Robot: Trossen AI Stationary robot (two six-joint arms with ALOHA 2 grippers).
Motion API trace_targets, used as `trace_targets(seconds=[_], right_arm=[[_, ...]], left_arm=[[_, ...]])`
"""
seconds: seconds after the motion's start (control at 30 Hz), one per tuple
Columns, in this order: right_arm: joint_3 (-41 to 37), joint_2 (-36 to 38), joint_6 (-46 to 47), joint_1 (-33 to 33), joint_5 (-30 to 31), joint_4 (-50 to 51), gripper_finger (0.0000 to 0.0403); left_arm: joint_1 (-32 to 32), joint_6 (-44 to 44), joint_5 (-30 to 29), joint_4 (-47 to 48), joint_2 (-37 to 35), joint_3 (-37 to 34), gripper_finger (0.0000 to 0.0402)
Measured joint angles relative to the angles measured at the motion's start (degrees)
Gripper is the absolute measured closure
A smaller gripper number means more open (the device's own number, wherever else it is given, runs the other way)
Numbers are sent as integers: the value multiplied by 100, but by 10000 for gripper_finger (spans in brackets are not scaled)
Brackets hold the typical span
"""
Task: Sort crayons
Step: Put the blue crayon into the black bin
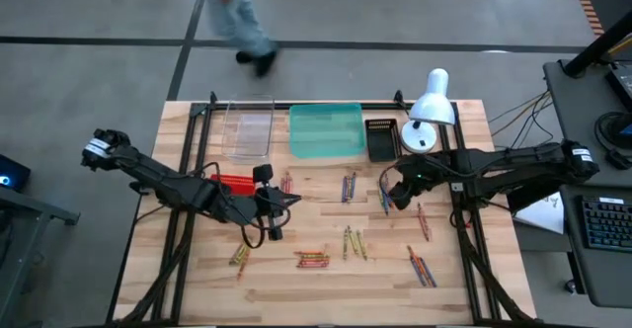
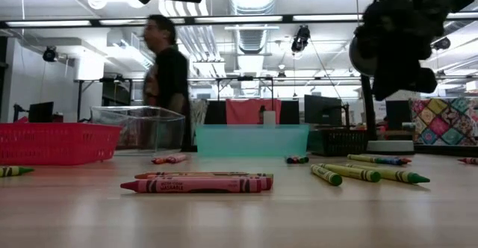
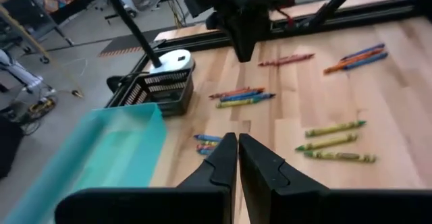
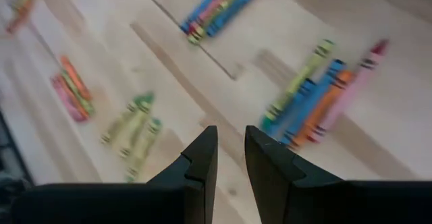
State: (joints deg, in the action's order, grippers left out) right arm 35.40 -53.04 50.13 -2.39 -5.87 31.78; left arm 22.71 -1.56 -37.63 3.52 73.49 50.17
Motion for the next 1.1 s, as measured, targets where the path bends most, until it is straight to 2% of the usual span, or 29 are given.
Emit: trace_targets(seconds=[0.1, 0.2, 0.4, 0.67, 0.87, 1.1], right_arm=[[4, -253, 306, 20, -207, -305, 335], [144, -561, 446, 42, -325, -199, 335], [778, -1169, 455, 118, -312, 749, 335], [1552, -1980, 476, 330, -148, 1801, 335], [1983, -2526, 680, 507, -6, 2217, 335], [2233, -3038, 694, 629, -3, 2324, 335]], left_arm=[[-104, -21, -4, 0, -29, -103, 402], [-133, -134, 7, 5, -50, -148, 402], [-130, -256, 111, -111, -252, -153, 402], [-134, -112, 114, -98, -888, -153, 402], [-134, 176, 118, 135, -1418, -146, 402], [-134, 506, 119, 541, -1679, -175, 402]])
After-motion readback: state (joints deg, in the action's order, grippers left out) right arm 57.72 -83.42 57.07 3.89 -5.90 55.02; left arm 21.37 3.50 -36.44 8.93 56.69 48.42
